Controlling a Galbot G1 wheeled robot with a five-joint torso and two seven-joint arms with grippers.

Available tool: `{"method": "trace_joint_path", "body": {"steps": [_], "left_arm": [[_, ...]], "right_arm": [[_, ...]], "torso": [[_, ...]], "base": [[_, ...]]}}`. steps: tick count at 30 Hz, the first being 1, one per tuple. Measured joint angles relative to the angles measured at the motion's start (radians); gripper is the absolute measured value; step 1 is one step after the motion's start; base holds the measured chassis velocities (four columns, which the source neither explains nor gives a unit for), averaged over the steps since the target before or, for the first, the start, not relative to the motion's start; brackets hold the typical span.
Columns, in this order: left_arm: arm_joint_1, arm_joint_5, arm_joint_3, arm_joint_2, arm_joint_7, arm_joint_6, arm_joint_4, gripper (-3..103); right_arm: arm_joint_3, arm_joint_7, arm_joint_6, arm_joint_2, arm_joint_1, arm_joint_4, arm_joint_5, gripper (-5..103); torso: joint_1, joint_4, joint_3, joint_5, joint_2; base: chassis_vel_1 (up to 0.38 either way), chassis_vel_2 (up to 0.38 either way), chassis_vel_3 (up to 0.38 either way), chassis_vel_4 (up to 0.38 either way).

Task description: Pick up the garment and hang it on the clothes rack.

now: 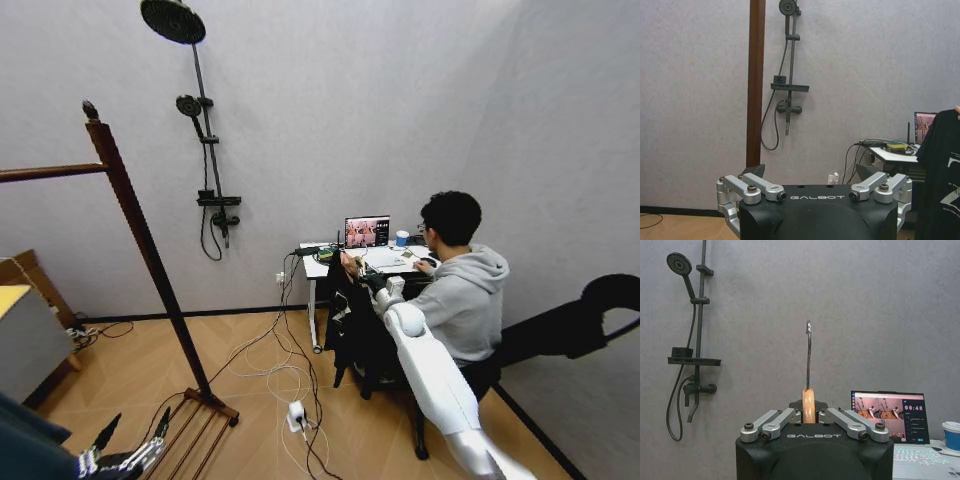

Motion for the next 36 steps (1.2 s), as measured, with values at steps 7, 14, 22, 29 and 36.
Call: {"method": "trace_joint_path", "body": {"steps": [7, 14, 22, 29, 36], "left_arm": [[0.0, 0.0, 0.0, 0.0, 0.0, 0.0, 0.0, 100], [0.0, 0.0, 0.0, 0.0, 0.0, 0.0, 0.0, 100], [0.0, 0.0, 0.0, 0.0, 0.0, 0.0, 0.0, 100], [0.0, 0.0, 0.0, 0.0, 0.0, 0.0, 0.0, 100], [0.0, 0.0, 0.0, 0.0, 0.0, 0.0, 0.0, 100]], "right_arm": [[0.028, 0.021, -0.03, -0.024, -0.109, 0.199, 0.032, 10], [0.035, 0.053, -0.079, -0.051, -0.215, 0.438, 0.064, 10], [0.046, 0.102, -0.167, -0.123, -0.326, 0.708, 0.152, 10], [0.091, 0.099, -0.189, -0.179, -0.426, 0.851, 0.173, 10], [0.092, 0.092, -0.17, -0.175, -0.445, 0.856, 0.169, 10]], "torso": [[0.0, -0.0003, 0.0, 0.0002, 0.0], [0.0, 0.0, 0.0, 0.0, 0.0], [0.0, 0.0001, 0.0, 0.0, 0.0], [0.0, -0.0001, 0.0, -0.0001, 0.0], [0.0, -0.0001, 0.0, 0.0, 0.0]], "base": [[0.011, 0.012, 0.016, 0.014], [0.065, 0.063, 0.07, 0.055], [0.097, 0.095, 0.097, 0.089], [0.122, 0.118, 0.119, 0.12], [0.102, 0.164, 0.164, 0.095]]}}
